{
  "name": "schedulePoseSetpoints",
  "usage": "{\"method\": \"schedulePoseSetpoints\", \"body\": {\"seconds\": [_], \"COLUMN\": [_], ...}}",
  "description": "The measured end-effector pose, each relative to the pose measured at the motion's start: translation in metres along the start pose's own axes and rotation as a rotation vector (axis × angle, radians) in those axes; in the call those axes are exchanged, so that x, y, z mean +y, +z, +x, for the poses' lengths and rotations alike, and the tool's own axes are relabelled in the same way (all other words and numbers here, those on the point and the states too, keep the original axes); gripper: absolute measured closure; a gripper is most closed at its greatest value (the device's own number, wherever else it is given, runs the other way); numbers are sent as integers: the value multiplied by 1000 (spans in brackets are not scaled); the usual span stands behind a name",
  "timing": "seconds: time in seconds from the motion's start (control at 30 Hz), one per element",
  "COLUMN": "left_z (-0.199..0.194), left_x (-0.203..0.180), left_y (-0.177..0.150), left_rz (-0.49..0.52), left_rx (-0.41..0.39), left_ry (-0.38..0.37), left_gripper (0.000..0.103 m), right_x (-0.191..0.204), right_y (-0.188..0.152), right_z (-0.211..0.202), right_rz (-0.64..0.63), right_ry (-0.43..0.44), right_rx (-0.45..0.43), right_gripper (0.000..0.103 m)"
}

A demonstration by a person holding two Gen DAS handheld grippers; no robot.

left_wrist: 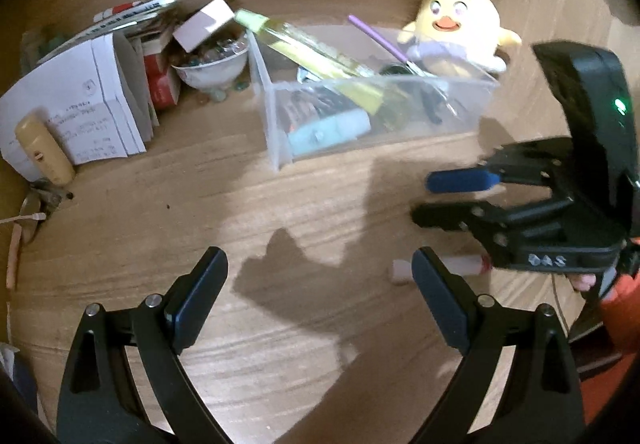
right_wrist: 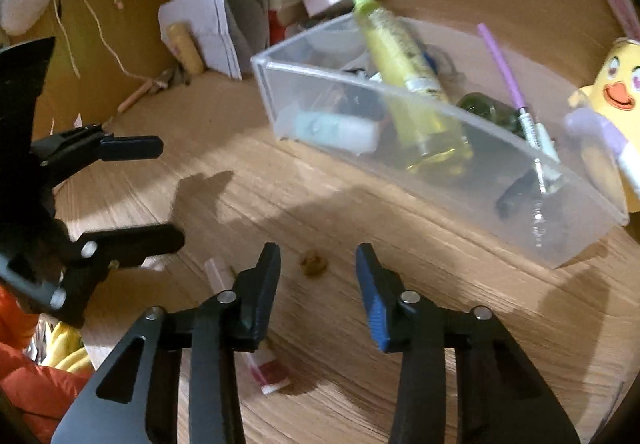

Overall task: Organize objects
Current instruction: 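Grasp the white lipstick tube with left gripper while right grasps the small brown bead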

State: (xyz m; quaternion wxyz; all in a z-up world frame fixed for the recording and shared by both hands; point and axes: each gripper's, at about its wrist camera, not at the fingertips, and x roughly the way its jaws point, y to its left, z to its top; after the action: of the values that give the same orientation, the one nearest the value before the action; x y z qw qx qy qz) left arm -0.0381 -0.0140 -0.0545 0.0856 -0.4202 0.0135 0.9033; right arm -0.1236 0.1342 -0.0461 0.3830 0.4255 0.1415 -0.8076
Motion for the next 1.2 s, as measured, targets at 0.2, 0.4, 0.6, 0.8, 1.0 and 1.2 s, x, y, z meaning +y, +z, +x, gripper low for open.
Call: {"method": "schedulePoseSetpoints", "body": {"seconds": [0.2,0.4,0.6,0.8,1.0,1.2], "left_z": [8,19,24,31,44,41], "left_x": [-10,-32,-60,-77,-76,-64], "left_y": [-6,-5,-10,0,5,9], "left_rz": [52,100,175,288,288,241], "left_rx": [33,76,93,85,115,105], "left_ry": [-34,-113,-134,-96,-133,-135], "left_gripper": [9,9,9,9,23,69], "right_x": [3,-8,-34,-47,-47,-48], "right_y": [-4,-8,-20,-34,-42,-46], "right_z": [8,-10,-35,-49,-58,-61], "right_rz": [-10,35,112,160,173,175], "right_ry": [-9,-41,-74,-78,-78,-76], "right_rx": [8,-44,-75,-93,-115,-120], "right_gripper": [90,90,90,90,90,90]}}
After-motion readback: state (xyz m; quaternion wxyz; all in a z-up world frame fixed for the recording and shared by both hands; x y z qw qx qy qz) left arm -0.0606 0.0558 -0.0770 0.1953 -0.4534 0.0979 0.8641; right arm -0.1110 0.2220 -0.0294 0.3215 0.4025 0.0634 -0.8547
